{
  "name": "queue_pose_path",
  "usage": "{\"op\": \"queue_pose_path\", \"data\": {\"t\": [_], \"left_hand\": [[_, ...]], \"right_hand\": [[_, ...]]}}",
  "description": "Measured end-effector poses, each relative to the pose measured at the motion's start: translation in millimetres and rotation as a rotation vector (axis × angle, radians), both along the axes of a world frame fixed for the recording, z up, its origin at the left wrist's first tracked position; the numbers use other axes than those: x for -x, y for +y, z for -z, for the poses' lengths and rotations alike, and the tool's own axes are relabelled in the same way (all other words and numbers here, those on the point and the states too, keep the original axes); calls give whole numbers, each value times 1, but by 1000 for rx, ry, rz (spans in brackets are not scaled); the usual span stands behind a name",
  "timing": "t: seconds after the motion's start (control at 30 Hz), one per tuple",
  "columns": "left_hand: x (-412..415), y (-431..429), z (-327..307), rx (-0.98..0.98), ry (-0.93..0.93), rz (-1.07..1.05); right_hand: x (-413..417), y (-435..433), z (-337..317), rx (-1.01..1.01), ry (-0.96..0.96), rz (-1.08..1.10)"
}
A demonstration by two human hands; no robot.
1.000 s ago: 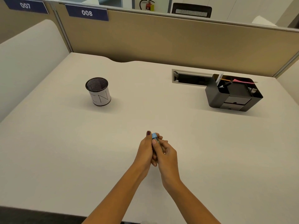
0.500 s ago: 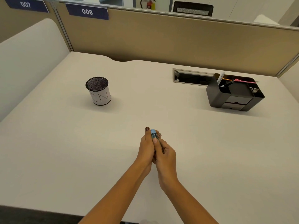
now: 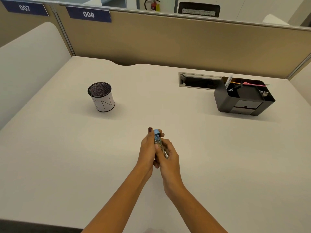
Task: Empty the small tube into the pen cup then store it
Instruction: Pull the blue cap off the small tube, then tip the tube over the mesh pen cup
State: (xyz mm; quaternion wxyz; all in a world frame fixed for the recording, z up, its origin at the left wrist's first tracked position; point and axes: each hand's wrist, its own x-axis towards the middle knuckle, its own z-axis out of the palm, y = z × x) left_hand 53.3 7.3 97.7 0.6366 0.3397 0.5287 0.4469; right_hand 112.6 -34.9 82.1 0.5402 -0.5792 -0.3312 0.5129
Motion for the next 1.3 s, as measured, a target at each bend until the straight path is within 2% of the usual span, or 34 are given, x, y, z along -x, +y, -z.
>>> {"op": "queue_pose_path", "data": {"t": [0.23, 0.43, 0.53, 0.6, 0.7, 0.77, 0.87, 1.03, 1.3], "left_hand": [[-1, 7, -4, -56, -43, -45], [2, 19, -7, -20, -240, -108], [7, 22, -6, -48, -279, -144], [9, 20, -1, -98, -157, -180], [14, 7, 16, -250, 306, -216], [16, -4, 32, -376, 504, -130], [17, -16, 56, -498, 699, 60], [14, -24, 79, -597, 837, 232], [14, -23, 84, -650, 921, 294]], "right_hand": [[0, 5, -5, -23, -1, 8], [-2, 7, -6, -19, -26, 31], [-7, 8, -5, -14, -32, 76], [-14, 9, -4, -15, -18, 112], [-27, 10, -3, -21, 15, 171], [-36, 11, -2, -17, 34, 219], [-46, 12, -1, -16, 46, 277], [-57, 13, 2, -9, 42, 319], [-58, 16, -1, 7, 46, 319]]}}
